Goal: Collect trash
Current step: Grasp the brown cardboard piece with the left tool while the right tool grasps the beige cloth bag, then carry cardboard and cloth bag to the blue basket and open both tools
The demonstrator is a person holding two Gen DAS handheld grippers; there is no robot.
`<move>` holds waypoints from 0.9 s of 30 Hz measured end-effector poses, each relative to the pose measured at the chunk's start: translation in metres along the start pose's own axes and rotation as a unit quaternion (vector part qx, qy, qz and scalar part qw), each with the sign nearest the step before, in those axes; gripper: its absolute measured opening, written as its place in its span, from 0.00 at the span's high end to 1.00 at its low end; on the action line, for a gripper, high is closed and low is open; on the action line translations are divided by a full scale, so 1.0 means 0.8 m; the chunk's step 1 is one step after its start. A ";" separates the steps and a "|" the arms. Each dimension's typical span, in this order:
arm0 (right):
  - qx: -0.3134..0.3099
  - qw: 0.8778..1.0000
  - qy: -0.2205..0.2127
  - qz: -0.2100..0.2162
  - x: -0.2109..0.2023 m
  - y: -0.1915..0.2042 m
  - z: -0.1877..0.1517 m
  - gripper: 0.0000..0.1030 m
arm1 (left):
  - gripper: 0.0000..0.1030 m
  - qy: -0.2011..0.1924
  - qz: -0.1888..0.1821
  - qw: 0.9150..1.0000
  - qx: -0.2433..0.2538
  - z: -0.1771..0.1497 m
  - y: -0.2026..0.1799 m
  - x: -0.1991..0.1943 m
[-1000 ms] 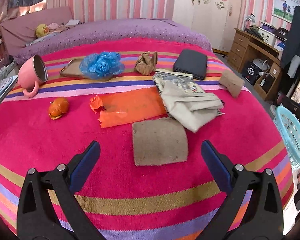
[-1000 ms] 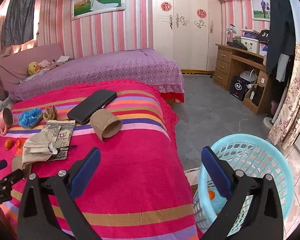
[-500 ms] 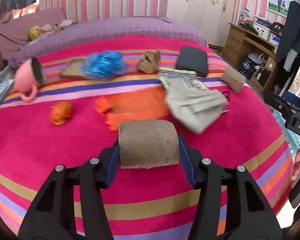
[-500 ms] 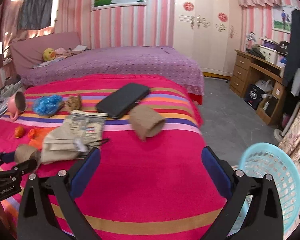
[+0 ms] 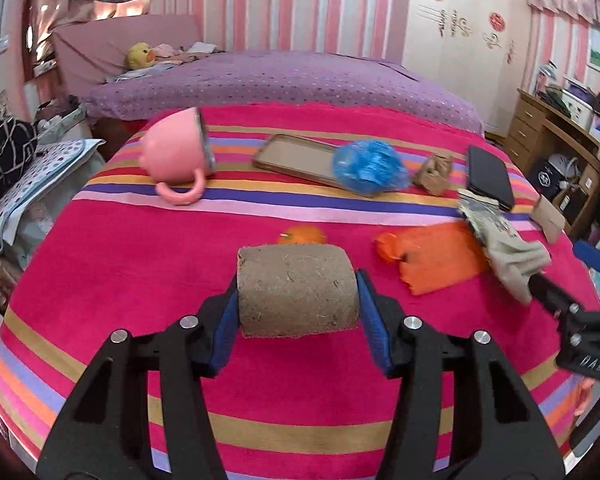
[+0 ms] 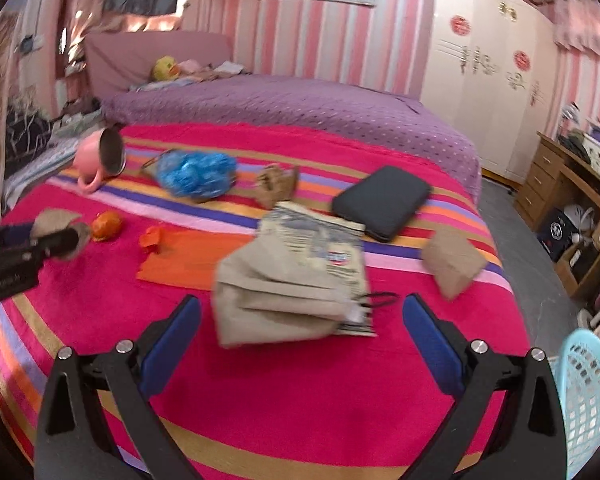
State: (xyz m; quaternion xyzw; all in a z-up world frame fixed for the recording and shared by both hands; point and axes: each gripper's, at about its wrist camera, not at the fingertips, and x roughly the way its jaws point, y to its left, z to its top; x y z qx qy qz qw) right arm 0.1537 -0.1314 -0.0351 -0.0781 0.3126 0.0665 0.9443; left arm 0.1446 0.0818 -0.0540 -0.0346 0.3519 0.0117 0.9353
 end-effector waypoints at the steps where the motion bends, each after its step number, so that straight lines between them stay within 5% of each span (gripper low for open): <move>1: -0.004 1.000 0.003 -0.001 0.003 0.005 0.001 0.05 | 0.49 0.000 0.001 1.000 -0.003 0.001 0.004 0.002; 7: 0.001 0.999 0.047 0.003 0.036 0.012 0.002 0.07 | 0.52 0.002 0.000 1.000 -0.014 0.003 0.016 0.005; 9: -0.001 0.999 0.054 0.004 0.041 0.013 0.002 0.27 | 0.52 0.000 -0.001 1.000 -0.013 0.002 0.015 0.003; 15: -0.008 0.999 0.044 0.021 0.036 0.012 0.003 0.47 | 0.53 -0.001 -0.001 1.000 -0.007 0.000 0.010 0.003; 20: -0.008 0.999 0.028 0.026 0.020 0.008 0.005 0.55 | 0.53 0.003 -0.004 1.000 -0.016 -0.002 0.015 0.005; 27: -0.007 1.000 0.012 0.016 0.003 -0.010 0.004 0.57 | 0.23 0.030 -0.015 0.999 -0.036 -0.013 0.040 0.009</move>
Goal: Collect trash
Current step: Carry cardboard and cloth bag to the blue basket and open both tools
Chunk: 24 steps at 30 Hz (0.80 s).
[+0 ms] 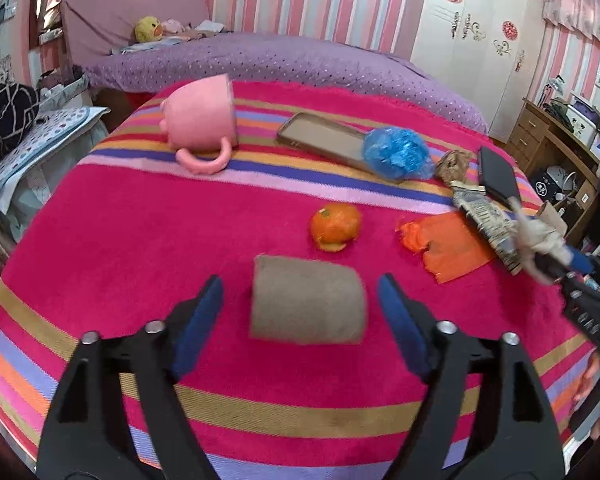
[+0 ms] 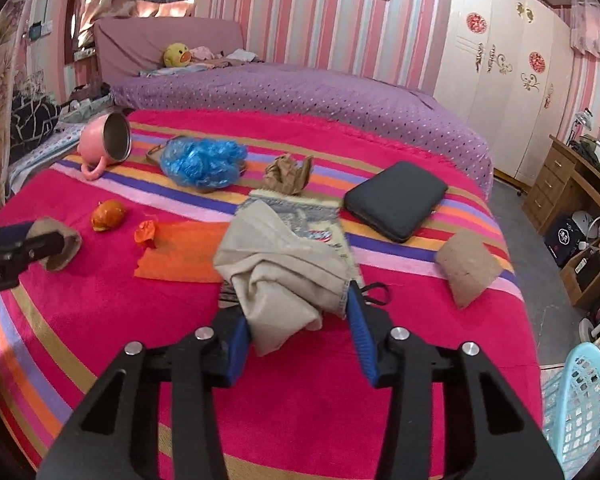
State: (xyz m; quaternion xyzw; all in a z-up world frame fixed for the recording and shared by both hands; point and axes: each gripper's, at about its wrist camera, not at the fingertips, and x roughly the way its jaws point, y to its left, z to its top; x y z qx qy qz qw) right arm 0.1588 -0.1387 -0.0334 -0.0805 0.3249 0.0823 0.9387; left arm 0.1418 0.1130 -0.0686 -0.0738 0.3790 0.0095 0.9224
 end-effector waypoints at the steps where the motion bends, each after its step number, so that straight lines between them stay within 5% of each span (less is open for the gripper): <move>1: 0.005 1.000 -0.004 0.000 -0.005 -0.006 0.000 0.57 | 0.23 0.004 0.001 1.000 -0.001 -0.001 0.003 0.002; 12: 0.007 1.000 0.004 -0.003 -0.004 -0.025 -0.006 0.57 | 0.19 0.014 -0.003 1.000 0.010 -0.003 -0.006 0.013; 16: 0.006 1.000 0.003 -0.003 -0.006 -0.030 -0.008 0.57 | 0.47 0.018 0.003 0.999 0.026 -0.004 -0.015 0.017; 24: 0.008 1.000 -0.006 -0.002 -0.016 -0.039 -0.010 0.57 | 0.49 0.003 0.001 1.000 0.023 -0.001 -0.024 0.004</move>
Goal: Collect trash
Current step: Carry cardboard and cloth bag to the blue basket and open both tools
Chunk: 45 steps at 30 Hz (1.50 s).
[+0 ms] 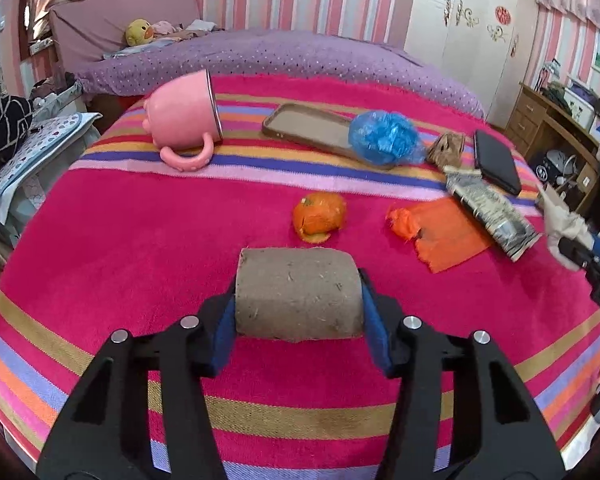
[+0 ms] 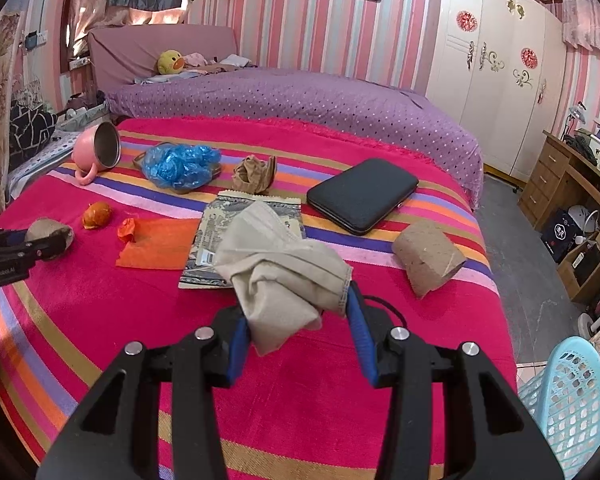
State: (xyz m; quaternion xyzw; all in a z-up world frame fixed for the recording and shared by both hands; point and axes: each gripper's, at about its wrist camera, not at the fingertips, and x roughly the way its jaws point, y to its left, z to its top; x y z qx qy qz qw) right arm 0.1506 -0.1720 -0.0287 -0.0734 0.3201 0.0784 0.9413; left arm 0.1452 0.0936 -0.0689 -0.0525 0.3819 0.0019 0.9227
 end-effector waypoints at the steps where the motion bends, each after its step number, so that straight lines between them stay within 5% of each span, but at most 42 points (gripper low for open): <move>1: 0.000 1.000 -0.002 0.000 -0.002 -0.001 0.000 0.57 | 0.49 -0.005 0.000 1.000 -0.002 0.001 -0.003 -0.003; 27: 0.014 0.999 -0.033 -0.026 -0.052 -0.076 -0.023 0.57 | 0.49 -0.054 -0.015 0.998 0.041 -0.003 -0.151 -0.041; 45: 0.073 0.993 -0.050 -0.083 -0.112 -0.204 -0.068 0.57 | 0.49 -0.077 -0.026 0.994 0.079 -0.010 -0.247 -0.055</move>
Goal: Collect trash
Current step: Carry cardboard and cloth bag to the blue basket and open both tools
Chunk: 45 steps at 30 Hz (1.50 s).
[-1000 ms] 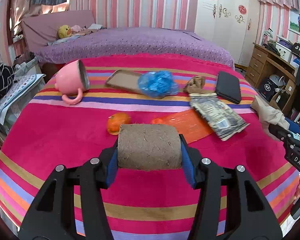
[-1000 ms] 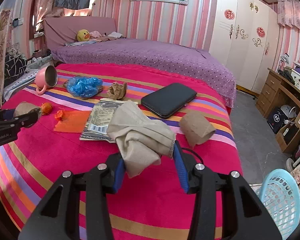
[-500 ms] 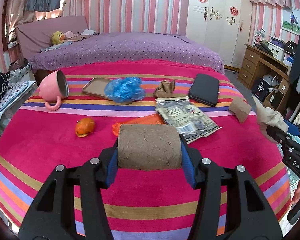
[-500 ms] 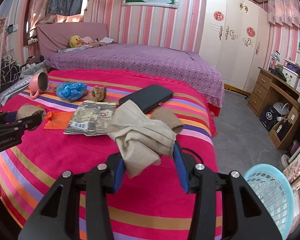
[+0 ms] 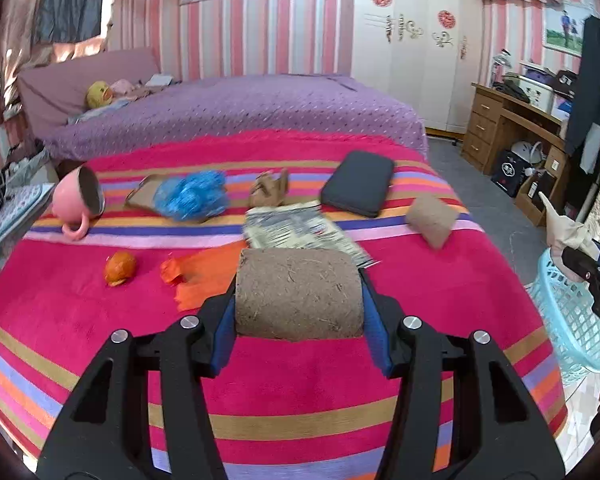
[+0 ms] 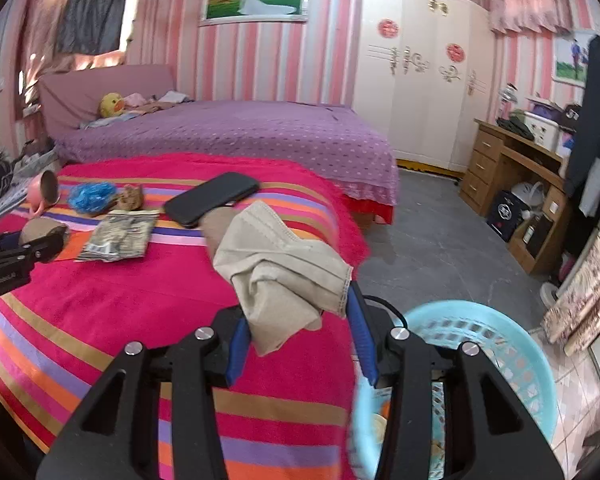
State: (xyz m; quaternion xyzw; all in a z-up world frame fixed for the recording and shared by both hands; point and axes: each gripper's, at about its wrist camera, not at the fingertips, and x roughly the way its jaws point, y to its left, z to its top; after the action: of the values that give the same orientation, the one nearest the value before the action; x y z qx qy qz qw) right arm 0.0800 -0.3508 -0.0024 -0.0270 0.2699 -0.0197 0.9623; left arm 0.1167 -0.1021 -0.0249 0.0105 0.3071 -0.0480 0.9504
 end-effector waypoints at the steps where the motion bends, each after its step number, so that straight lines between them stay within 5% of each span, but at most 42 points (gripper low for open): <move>1: 0.005 1.000 0.001 -0.006 -0.002 -0.014 -0.004 0.57 | 0.49 -0.004 0.001 1.000 0.008 0.001 -0.008 -0.002; 14: 0.038 0.997 0.023 -0.056 -0.012 -0.146 -0.041 0.57 | 0.49 -0.007 -0.066 0.997 0.036 0.001 -0.140 -0.005; 28: 0.104 0.989 0.033 -0.099 -0.020 -0.263 -0.099 0.57 | 0.49 0.008 -0.155 0.983 0.101 -0.021 -0.326 0.011; 41: 0.118 0.987 0.026 -0.105 -0.008 -0.275 -0.103 0.57 | 0.48 0.046 -0.193 0.970 0.140 -0.025 -0.400 0.046; 45: 0.117 0.987 0.023 -0.106 -0.011 -0.274 -0.103 0.57 | 0.32 0.054 -0.196 0.969 0.139 -0.024 -0.395 0.049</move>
State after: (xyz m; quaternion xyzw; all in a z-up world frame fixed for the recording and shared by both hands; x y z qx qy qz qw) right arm 0.0245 -0.5722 -0.0541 0.0581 0.2832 -0.1542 0.9448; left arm 0.1059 -0.4187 -0.0605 0.0845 0.3440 -0.2744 0.8940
